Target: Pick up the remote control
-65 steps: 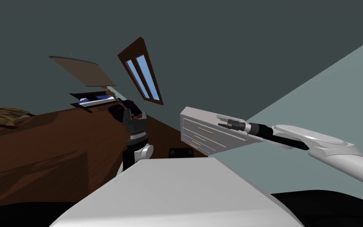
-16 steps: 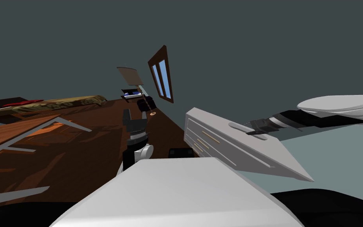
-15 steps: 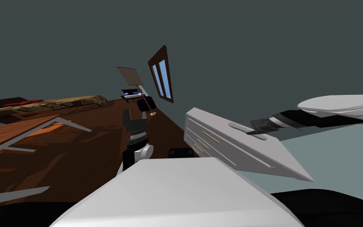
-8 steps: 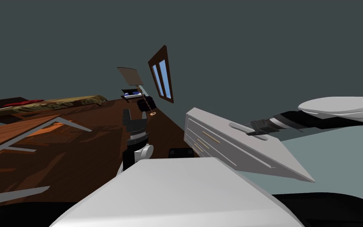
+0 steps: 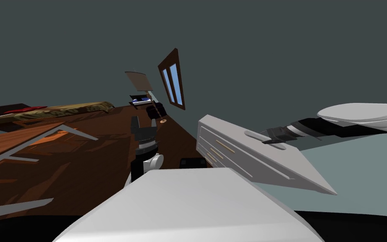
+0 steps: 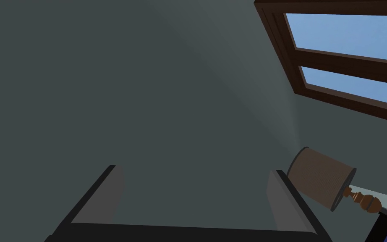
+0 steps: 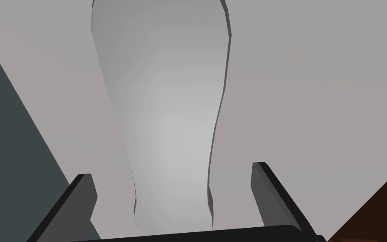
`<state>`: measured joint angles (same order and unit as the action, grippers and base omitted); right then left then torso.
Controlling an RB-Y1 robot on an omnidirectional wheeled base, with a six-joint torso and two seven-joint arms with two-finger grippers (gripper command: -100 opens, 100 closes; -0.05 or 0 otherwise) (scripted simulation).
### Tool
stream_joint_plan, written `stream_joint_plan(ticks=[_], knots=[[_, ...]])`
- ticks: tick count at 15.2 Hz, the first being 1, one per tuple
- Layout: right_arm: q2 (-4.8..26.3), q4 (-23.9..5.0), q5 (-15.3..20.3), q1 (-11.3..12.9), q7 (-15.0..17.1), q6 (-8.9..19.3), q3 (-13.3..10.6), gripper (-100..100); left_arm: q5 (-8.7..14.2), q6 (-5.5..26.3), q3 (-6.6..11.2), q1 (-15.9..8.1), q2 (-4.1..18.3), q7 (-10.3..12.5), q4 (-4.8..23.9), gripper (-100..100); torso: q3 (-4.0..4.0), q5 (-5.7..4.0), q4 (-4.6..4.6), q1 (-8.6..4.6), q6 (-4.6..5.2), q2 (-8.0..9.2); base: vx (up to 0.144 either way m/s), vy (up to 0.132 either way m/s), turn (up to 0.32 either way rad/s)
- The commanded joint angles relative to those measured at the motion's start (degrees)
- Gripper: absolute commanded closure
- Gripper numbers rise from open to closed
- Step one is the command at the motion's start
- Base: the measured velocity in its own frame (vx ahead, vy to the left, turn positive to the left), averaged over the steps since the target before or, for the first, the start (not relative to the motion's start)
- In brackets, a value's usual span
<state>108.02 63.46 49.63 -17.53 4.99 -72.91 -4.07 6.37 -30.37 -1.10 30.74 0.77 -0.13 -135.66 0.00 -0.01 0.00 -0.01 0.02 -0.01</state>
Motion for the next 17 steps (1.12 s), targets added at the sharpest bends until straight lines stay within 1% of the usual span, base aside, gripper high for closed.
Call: stream_joint_plan(ticks=[1,2,3,4,5,6,7,9,10,11,12,13,14,15,17], knots=[[0.6,0.1,-1.7,-1.1,-0.5,0.7,0.3,-100,0.0,0.0,0.00,0.0,0.0,0.0,0.0,0,0.00,0.00,0.00,0.00,0.00,0.00,0.000,0.000,0.000],[-0.7,0.1,0.3,1.6,0.1,0.1,-1.9,-100,0.0,0.0,0.00,0.0,0.0,0.0,0.0,0,0.00,0.00,0.00,0.00,0.00,0.00,0.000,0.000,0.000],[-0.7,0.1,0.3,1.4,0.1,0.1,-1.9,-100,0.0,0.0,0.00,0.0,0.0,0.0,0.0,0,0.00,-0.01,0.00,0.00,0.00,0.00,0.003,0.006,0.005],[-0.7,0.1,0.3,2.6,0.1,0.1,-1.9,-100,0.0,0.0,0.00,0.0,0.0,0.0,0.0,0,0.00,-0.02,0.00,-0.01,0.01,0.00,0.003,0.006,-0.001],[-0.7,0.1,0.3,2.6,0.1,0.1,-1.9,-100,0.0,0.0,0.00,0.0,0.0,0.0,0.0,0,0.00,-0.01,0.00,0.00,0.00,0.00,0.000,0.000,0.000],[-1.9,0.1,2.2,4.5,0.8,-0.4,-4.1,-100,0.0,0.0,0.00,0.0,0.0,0.0,0.0,0,0.00,-0.01,0.00,0.00,0.00,0.00,0.003,0.005,0.007],[-1.9,0.1,1.6,3.5,0.8,-0.4,-4.1,-100,0.0,0.0,0.00,0.0,0.0,0.0,0.0,0,0.00,-0.01,0.00,0.00,0.01,0.00,0.003,0.006,0.004],[-1.9,0.1,2.2,6.3,0.8,-0.4,-4.1,-100,0.0,0.0,0.00,0.0,0.0,0.0,0.0,0,0.00,-0.02,0.00,-0.01,0.00,0.00,0.001,0.003,-0.001],[-3.2,0.1,4.2,8.5,1.5,-0.9,-6.3,-100,0.0,0.0,0.00,0.0,0.0,0.0,0.0,0,0.00,-0.01,0.00,-0.01,0.00,0.00,0.000,0.000,0.000],[-3.2,0.1,4.2,9.9,1.5,-0.9,-6.3,-100,0.0,0.0,0.00,0.0,0.0,0.0,0.0,0,-0.01,-0.02,0.00,-0.01,0.00,-0.01,0.004,0.006,0.005],[-4.5,0.1,6.2,12.3,2.2,-1.5,-8.5,-100,0.0,0.0,0.00,0.0,0.0,0.0,0.0,0,-0.01,-0.01,0.00,-0.01,-0.01,-0.02,0.006,0.007,0.006],[-4.5,0.1,6.2,13.6,2.2,-1.5,-8.5,-100,0.0,0.0,0.00,0.0,0.0,0.0,0.0,0,-0.01,-0.02,-0.01,0.00,0.00,-0.02,0.005,0.008,0.003],[-4.3,-0.1,5.9,12.2,2.0,-1.6,-7.8,-100,0.0,0.0,0.00,0.0,0.0,0.0,0.0,0,-0.02,-0.01,-0.01,0.01,-0.01,-0.02,0.000,0.000,0.000],[-4.3,-0.1,6.0,12.5,2.0,-1.6,-7.9,100,0.0,0.0,0.00,0.0,0.0,0.0,0.0,0,-0.01,0.00,0.00,0.01,0.00,-0.02,0.000,0.000,0.000],[-4.3,-0.1,6.0,12.5,2.1,-1.6,-7.9,100,0.0,0.0,0.00,0.0,0.0,0.0,0.0,0,0.00,-0.03,-0.01,0.00,0.00,0.01,0.000,0.000,0.000]])
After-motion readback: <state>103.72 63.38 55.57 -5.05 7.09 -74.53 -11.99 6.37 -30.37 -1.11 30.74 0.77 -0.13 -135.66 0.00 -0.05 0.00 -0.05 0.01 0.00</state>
